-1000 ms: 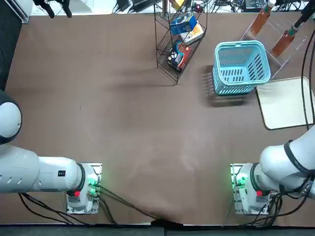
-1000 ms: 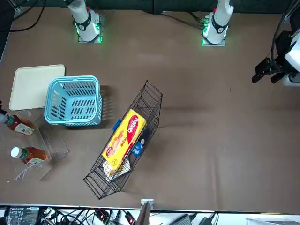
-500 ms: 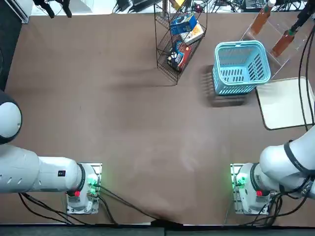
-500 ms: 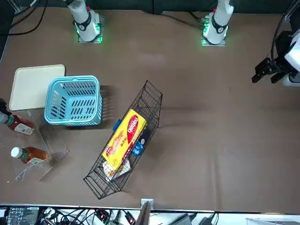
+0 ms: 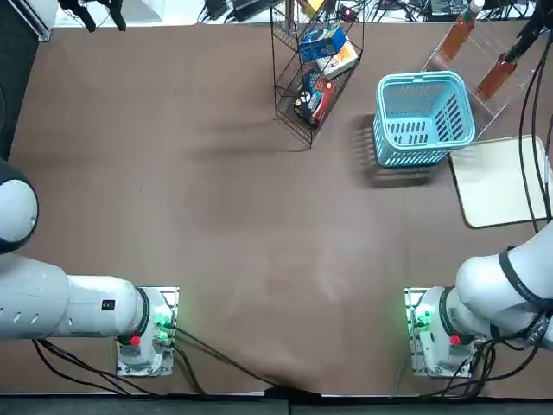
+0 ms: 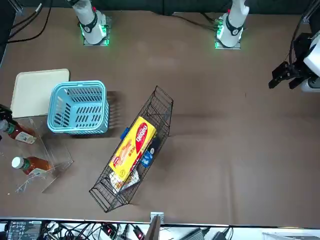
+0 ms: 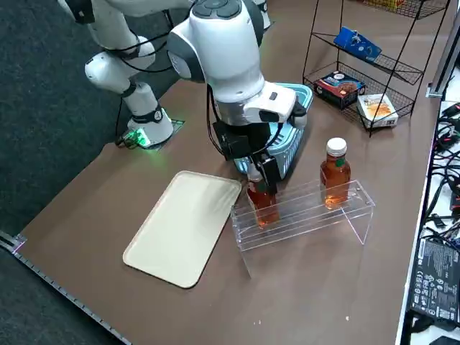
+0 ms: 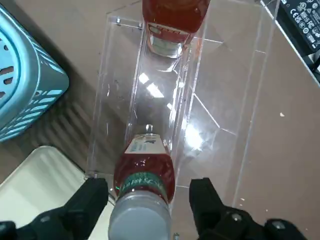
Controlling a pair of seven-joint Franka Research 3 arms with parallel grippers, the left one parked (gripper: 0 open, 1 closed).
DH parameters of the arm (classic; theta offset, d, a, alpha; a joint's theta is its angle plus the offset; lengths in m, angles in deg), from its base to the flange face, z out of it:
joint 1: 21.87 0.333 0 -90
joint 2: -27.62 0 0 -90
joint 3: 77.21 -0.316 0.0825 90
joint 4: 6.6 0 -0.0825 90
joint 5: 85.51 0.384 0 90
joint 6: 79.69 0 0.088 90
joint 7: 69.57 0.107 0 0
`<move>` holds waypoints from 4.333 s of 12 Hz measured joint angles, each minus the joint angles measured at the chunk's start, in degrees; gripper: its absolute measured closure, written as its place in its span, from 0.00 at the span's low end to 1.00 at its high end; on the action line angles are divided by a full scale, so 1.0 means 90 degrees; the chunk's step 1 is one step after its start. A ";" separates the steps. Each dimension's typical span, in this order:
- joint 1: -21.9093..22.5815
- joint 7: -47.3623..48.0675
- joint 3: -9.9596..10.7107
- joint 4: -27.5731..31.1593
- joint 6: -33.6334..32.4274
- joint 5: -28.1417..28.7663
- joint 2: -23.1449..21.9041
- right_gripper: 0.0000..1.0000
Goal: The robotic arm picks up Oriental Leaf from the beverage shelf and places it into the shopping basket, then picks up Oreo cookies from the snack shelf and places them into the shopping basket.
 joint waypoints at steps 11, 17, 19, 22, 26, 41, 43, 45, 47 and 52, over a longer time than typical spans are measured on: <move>-0.0049 0.0000 0.0000 0.0209 0.0150 0.0005 0.0022 0.00; -0.0073 0.0000 0.0000 0.0220 0.0158 0.0006 0.0029 0.04; -0.0073 0.0000 -0.0003 0.0220 0.0157 0.0009 0.0029 0.30; -0.0072 0.0000 -0.0016 0.0227 0.0116 0.0030 -0.0005 0.41; -0.0072 0.0000 -0.0023 0.0228 0.0111 0.0030 -0.0011 0.41; 0.0035 0.2168 -0.0086 -0.0188 -0.2199 0.0413 -0.1811 0.41; 0.0266 0.2898 -0.0115 -0.0039 -0.2317 0.0407 -0.1993 0.41; 0.0614 0.3819 -0.0137 0.0255 -0.2325 0.0315 -0.2233 0.41; 0.1017 0.4740 -0.0152 0.0661 -0.2323 0.0230 -0.2561 0.41; 0.1676 0.6065 -0.0196 0.1733 -0.1959 0.0190 -0.3231 0.41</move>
